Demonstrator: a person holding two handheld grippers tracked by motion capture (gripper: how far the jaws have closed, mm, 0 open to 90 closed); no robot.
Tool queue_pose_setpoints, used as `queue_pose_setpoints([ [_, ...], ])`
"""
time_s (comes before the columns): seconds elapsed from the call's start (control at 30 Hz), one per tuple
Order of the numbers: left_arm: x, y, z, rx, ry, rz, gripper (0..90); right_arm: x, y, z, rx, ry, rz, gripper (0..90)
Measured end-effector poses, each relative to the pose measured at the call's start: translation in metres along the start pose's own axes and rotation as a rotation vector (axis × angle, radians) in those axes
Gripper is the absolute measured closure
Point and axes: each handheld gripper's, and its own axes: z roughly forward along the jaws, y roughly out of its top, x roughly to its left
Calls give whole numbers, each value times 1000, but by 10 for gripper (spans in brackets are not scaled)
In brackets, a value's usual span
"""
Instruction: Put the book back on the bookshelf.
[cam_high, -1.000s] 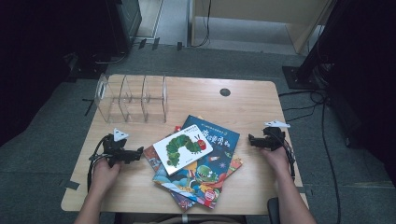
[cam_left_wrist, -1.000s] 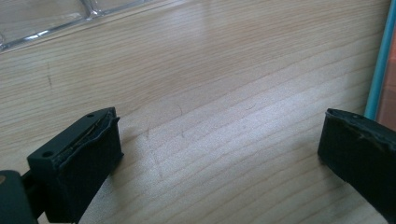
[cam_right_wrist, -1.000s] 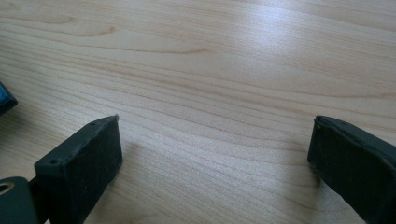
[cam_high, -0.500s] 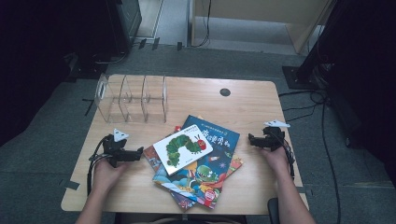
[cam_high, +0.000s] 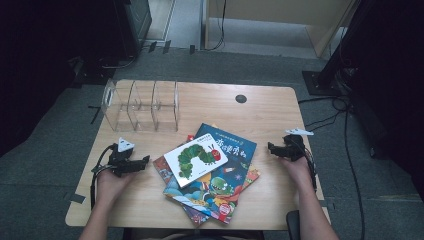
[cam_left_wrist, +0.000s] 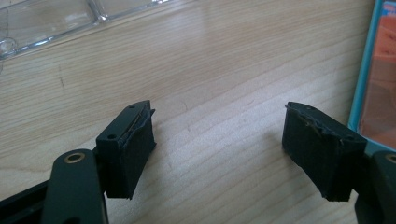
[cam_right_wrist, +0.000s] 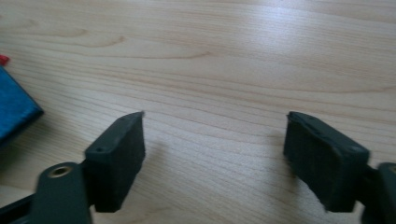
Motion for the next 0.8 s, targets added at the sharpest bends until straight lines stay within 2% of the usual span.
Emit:
queue_pose_setpoints([
  [0.07,1,1,-1,7,-8,-11,252,0,1,-1,1,11,8,250],
  [0.1,2,1,-1,2,-29,-32,252,1,2,-1,4,20,13,261],
  [0.17,5,2,-2,3,-68,-66,253,4,4,-3,4,30,-22,288],
  [0.2,7,5,-3,19,-82,-84,258,9,5,-7,5,29,-54,300],
  [0.3,5,7,-8,20,-110,-94,262,18,7,-16,-10,57,-81,333],
  [0.37,1,10,-15,9,-99,-64,262,22,8,-19,-17,66,-83,351],
  [0.4,-1,14,-19,5,-93,-45,262,25,8,-23,-25,76,-87,399],
  [0.43,-2,16,-21,2,-93,-43,262,34,7,-31,-61,103,-96,471],
  [0.47,-3,18,-23,-4,-96,-42,262,34,7,-31,-61,103,-96,471],
  [0.53,-7,23,-27,-14,-125,-29,262,46,6,-40,-95,125,-115,501],
  [0.57,-9,26,-28,-15,-143,-23,262,46,6,-40,-95,125,-115,501],
  [0.6,-15,29,-29,-12,-182,-8,262,56,5,-44,-111,136,-133,505],
  [0.67,-17,31,-29,-5,-192,-2,261,60,5,-44,-117,145,-146,505],
  [0.7,-20,33,-29,4,-203,3,243,68,5,-44,-114,161,-174,514],
  [0.8,-25,39,-29,16,-220,27,223,75,5,-44,-106,193,-171,558],
])
